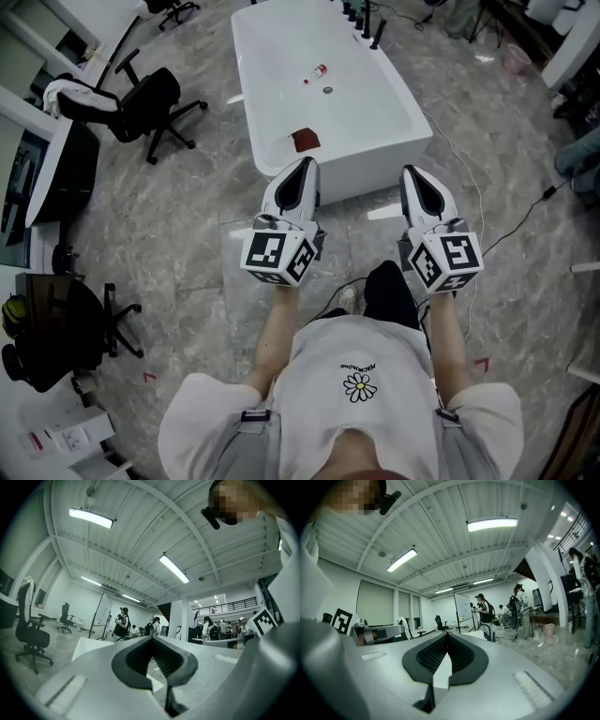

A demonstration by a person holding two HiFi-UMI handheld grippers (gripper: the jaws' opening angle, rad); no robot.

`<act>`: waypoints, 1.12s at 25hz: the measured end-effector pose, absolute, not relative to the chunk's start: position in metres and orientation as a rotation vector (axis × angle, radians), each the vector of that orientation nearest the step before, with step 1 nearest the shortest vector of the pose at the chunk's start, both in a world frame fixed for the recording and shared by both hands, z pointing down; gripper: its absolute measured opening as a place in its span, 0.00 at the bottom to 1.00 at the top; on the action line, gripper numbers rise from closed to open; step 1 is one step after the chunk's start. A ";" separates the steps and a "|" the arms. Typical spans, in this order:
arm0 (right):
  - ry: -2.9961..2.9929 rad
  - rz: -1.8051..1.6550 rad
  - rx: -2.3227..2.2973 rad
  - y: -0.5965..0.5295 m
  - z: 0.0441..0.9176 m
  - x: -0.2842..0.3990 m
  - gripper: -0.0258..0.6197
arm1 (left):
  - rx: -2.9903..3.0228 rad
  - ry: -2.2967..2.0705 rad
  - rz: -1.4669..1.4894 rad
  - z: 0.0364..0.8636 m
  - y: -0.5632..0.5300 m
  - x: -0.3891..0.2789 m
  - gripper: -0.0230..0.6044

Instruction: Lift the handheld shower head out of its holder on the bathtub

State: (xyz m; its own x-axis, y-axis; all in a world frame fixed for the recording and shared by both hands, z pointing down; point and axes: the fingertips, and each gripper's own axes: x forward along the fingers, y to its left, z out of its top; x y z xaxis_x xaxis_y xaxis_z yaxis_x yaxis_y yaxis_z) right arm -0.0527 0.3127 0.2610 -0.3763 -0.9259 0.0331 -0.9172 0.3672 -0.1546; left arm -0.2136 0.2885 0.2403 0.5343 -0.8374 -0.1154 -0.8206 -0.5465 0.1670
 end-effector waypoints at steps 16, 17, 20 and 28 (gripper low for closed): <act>2.663 -0.263 -1.647 0.086 0.287 0.076 0.08 | 2.703 -1.433 -0.320 0.239 0.047 -0.085 0.04; 2.674 -0.258 -1.649 0.076 0.287 0.081 0.08 | 2.697 -1.438 -0.327 0.238 0.037 -0.081 0.04; 2.686 -0.247 -1.662 0.046 0.284 0.092 0.08 | 2.686 -1.440 -0.345 0.236 0.009 -0.071 0.04; 2.696 -0.195 -1.657 -0.024 0.266 0.089 0.08 | 2.696 -1.390 -0.422 0.224 -0.057 -0.057 0.04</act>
